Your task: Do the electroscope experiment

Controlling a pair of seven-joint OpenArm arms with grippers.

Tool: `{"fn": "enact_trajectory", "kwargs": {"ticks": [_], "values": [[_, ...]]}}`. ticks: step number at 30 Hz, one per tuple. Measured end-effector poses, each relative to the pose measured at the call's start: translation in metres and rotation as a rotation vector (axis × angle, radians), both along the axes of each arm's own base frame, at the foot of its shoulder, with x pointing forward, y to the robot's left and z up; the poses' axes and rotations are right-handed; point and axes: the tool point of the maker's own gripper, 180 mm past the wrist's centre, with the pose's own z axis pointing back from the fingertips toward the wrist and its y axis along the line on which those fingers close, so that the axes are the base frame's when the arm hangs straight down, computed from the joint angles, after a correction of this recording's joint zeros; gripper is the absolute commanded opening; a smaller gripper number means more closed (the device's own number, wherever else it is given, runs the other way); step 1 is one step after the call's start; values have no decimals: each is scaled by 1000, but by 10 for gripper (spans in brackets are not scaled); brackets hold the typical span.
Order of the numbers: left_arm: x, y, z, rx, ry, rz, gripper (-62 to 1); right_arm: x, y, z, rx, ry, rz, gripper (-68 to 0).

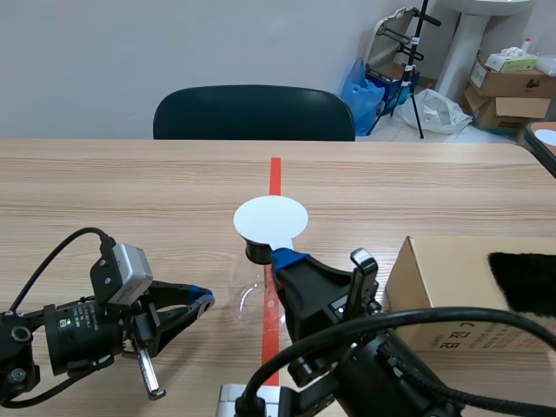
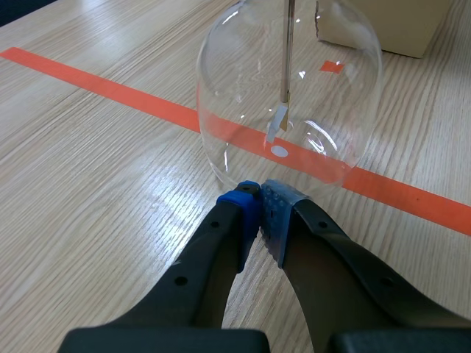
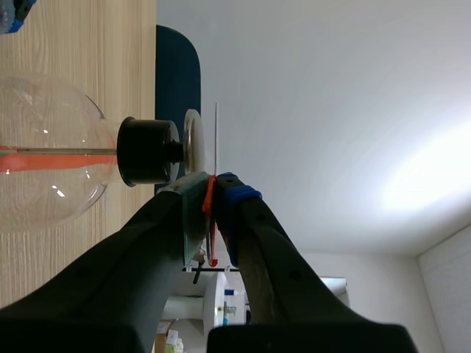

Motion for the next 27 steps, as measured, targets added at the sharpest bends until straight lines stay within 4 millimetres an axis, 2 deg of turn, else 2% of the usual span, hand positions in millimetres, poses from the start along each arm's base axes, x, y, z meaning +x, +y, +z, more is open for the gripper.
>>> {"fn": "enact_trajectory", "kwargs": {"ticks": [27], "values": [[0,0,0,0,0,0,-579,-1,1,0,0,0,10,-658]]}}
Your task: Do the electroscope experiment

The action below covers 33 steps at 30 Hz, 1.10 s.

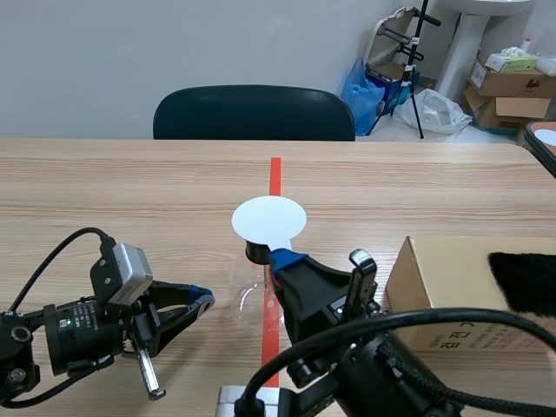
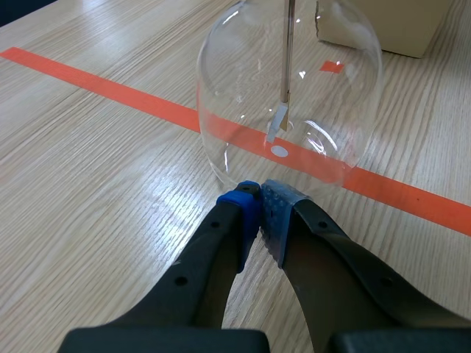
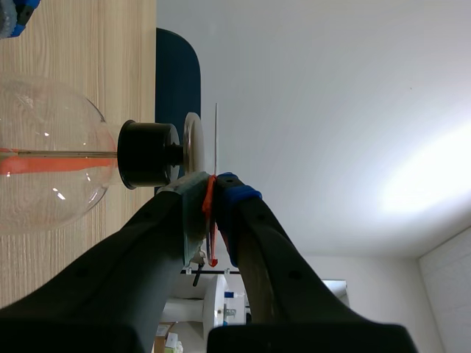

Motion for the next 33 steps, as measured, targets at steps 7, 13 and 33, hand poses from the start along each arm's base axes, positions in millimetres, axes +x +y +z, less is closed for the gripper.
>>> {"fn": "enact_trajectory", "kwargs": {"ticks": [7,13,33], "values": [[0,0,0,0,0,0,-579,0,0,0,0,0,0,-658],[0,0,0,0,0,0,-579,0,0,0,0,0,0,-658],[0,0,0,0,0,0,-579,35,-67,0,2,1,-424,-658]]}}
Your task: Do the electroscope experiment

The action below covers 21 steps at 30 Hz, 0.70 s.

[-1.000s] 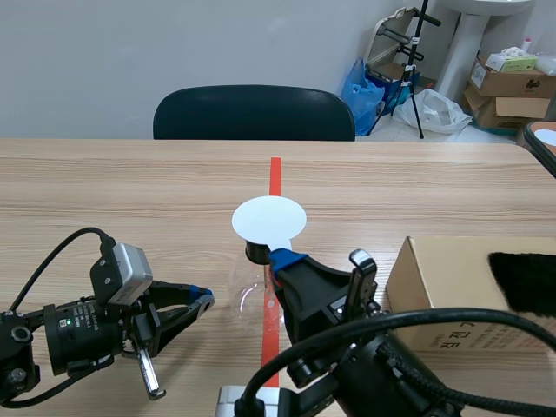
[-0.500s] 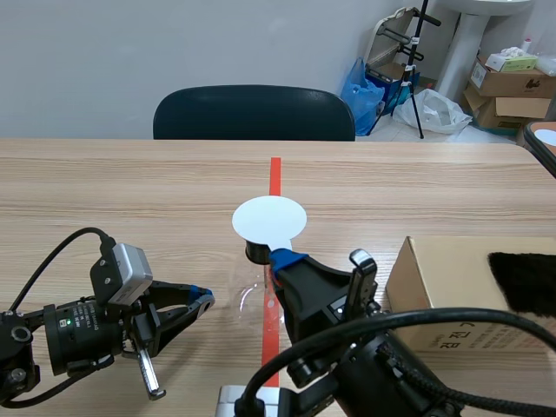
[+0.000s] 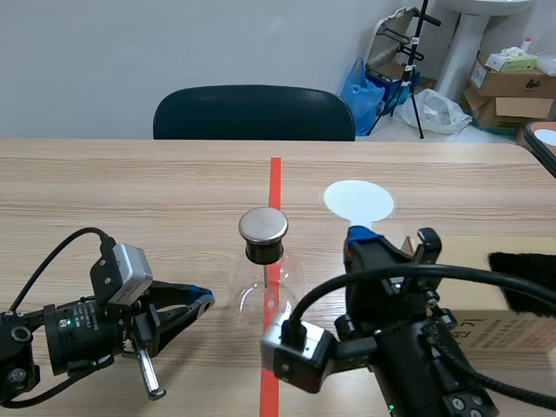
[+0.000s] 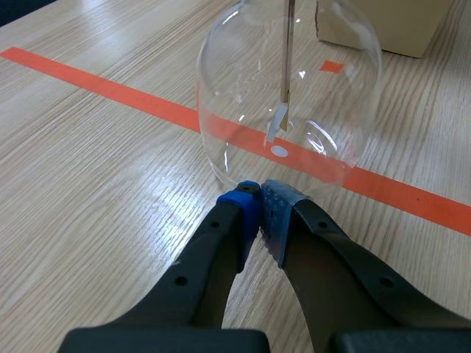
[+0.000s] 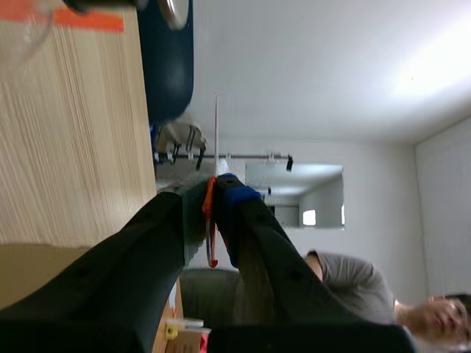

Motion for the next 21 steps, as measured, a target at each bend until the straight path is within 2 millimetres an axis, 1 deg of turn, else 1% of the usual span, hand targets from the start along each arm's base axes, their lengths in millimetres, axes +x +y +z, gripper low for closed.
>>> {"fn": "enact_trajectory", "kwargs": {"ticks": [4,11,21], "values": [[0,0,0,0,0,0,-579,4,-15,0,0,0,-87,-658],[0,0,0,0,0,0,-579,6,-29,0,1,1,-164,-658],[0,0,0,0,0,0,-579,6,-30,0,1,1,-171,-658]]}}
